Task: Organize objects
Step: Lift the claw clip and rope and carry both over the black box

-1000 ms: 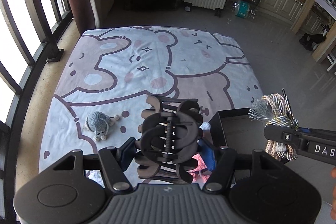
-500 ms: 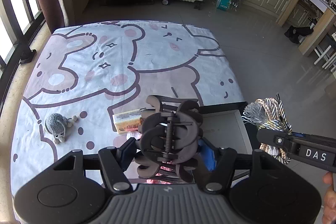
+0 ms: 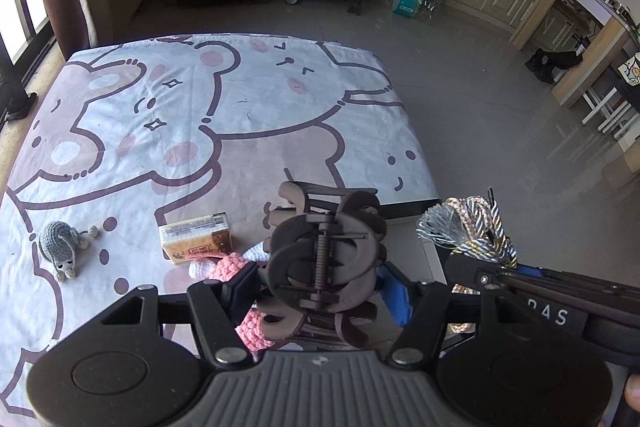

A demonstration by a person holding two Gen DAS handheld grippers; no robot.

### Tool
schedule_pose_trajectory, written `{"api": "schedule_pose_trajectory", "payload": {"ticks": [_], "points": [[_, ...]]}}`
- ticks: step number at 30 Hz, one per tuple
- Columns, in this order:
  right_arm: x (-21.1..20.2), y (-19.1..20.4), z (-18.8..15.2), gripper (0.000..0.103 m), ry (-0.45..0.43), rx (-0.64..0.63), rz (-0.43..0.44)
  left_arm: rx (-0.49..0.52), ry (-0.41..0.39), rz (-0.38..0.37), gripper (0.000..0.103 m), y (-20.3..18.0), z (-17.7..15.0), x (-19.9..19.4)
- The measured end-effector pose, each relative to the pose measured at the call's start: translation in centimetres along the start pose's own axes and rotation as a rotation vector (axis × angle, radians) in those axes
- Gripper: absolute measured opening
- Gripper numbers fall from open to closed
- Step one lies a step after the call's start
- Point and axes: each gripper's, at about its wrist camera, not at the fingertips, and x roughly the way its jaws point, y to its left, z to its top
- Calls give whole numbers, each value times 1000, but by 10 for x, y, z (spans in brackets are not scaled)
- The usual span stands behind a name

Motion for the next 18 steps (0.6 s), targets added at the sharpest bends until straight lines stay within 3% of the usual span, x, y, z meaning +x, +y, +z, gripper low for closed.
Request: {"api": "schedule_pose_trajectory", "payload": {"ticks": [18], "points": [[46, -43, -23, 36, 41, 108, -90, -121, 135, -93, 65, 3, -15, 63]]}}
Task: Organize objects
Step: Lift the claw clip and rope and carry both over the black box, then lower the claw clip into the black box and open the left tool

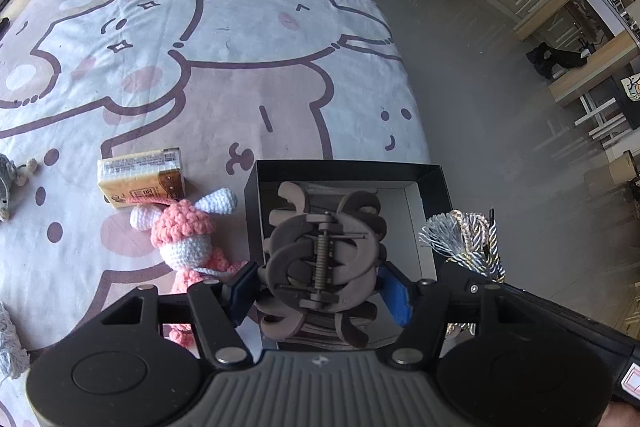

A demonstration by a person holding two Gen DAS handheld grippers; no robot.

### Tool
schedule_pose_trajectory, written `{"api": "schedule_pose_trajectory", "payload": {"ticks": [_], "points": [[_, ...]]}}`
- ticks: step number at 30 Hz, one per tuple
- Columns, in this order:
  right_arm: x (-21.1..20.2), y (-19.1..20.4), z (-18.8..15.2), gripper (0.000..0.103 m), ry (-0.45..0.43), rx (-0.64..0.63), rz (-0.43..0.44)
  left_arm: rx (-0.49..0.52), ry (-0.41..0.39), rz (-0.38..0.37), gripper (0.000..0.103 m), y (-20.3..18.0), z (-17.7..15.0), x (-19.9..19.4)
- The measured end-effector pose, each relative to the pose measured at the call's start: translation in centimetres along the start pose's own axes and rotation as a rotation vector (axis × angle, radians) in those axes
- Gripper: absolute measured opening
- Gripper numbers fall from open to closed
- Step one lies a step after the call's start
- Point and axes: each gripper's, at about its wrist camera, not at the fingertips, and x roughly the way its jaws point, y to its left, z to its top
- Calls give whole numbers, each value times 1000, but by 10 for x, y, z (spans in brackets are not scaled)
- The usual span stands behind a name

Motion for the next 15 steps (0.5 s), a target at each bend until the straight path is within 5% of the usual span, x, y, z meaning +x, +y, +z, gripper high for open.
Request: {"api": "schedule_pose_trajectory", "payload": {"ticks": [15], "points": [[21, -17, -5, 36, 40, 50, -15, -146, 14, 7, 65, -2, -13, 27]]}}
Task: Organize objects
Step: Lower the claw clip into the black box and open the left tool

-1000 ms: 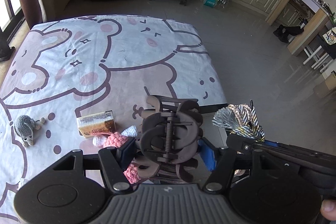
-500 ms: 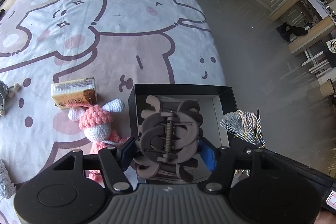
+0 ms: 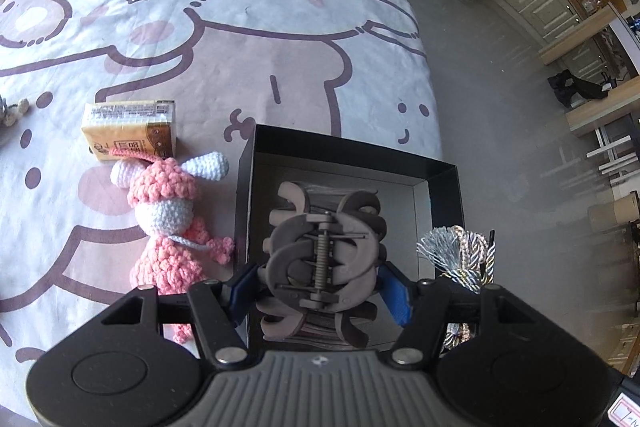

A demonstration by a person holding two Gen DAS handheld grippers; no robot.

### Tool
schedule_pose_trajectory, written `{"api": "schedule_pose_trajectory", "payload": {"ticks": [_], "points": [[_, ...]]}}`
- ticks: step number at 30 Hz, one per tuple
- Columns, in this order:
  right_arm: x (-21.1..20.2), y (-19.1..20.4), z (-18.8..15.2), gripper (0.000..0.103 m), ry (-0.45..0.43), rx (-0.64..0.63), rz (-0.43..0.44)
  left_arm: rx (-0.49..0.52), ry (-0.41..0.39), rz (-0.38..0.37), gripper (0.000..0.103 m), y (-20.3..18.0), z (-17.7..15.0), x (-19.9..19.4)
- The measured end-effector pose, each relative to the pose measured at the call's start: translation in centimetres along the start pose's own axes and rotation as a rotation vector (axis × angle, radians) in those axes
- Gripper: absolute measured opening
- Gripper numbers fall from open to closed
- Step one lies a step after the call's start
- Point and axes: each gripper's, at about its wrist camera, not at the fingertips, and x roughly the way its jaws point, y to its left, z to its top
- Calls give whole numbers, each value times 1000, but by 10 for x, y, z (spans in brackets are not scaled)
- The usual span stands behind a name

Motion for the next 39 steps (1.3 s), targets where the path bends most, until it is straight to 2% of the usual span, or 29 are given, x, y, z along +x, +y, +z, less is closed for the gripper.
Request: {"api": "schedule_pose_trajectory", "payload": {"ticks": [7, 13, 23, 27, 31, 39], "points": [[6, -2, -1, 36, 8, 7, -2, -46, 17, 3, 65, -2, -11, 9], [11, -4, -3, 36, 22, 18, 5, -46, 6, 41, 65, -2, -15, 12], [14, -4, -2, 36, 34, 16, 4, -42, 17, 45, 65, -2, -18, 16], [16, -6, -2, 36, 37, 23, 5, -40, 48, 49, 66, -2, -19, 19], [18, -8, -2, 36, 36, 27, 3, -24, 54, 46, 72, -4, -19, 15], [20, -9, -2, 36, 39, 30, -17, 71, 51, 72, 72, -15, -21, 7]]}}
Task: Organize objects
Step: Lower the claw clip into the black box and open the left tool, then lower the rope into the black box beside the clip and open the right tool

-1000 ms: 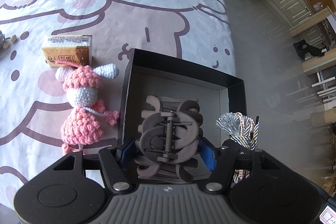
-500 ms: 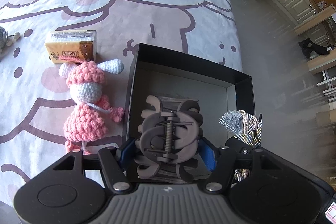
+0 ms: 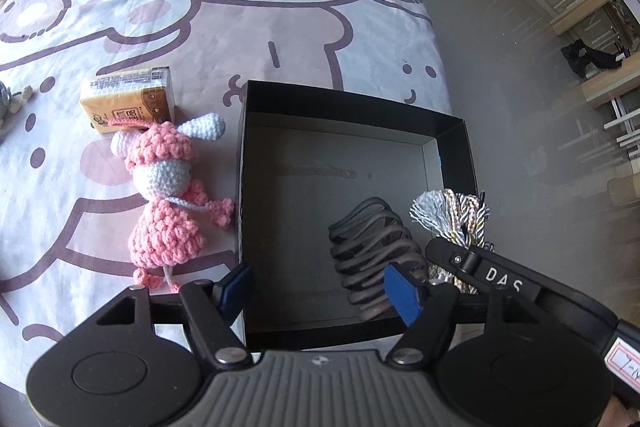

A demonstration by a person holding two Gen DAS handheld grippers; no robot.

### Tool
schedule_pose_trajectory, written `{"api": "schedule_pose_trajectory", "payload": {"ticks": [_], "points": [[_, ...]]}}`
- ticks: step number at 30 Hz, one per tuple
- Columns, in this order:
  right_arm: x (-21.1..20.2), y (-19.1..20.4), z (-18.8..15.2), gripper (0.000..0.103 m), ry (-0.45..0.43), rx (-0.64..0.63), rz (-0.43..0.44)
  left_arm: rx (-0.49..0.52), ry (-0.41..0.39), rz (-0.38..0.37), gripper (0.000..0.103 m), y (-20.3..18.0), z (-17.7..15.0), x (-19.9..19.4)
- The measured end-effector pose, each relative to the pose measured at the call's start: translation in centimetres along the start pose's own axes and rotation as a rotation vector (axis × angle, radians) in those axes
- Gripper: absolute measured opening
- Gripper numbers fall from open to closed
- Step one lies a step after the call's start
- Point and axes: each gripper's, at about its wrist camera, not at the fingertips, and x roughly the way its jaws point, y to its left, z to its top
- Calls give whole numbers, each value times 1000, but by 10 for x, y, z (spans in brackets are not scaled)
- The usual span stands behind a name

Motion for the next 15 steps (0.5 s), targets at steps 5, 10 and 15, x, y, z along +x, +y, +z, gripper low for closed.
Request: {"api": "schedule_pose_trajectory", "payload": {"ticks": [5, 10, 15], "points": [[2, -3, -1, 35, 3, 10, -6, 95, -27, 20, 72, -10, -2, -10], [3, -1, -1, 35, 8, -4, -13, 118, -52, 26, 72, -8, 3, -16], [-2, 2, 1, 35, -5, -19, -31, 91, -53, 23, 72, -1, 9, -20]]}}
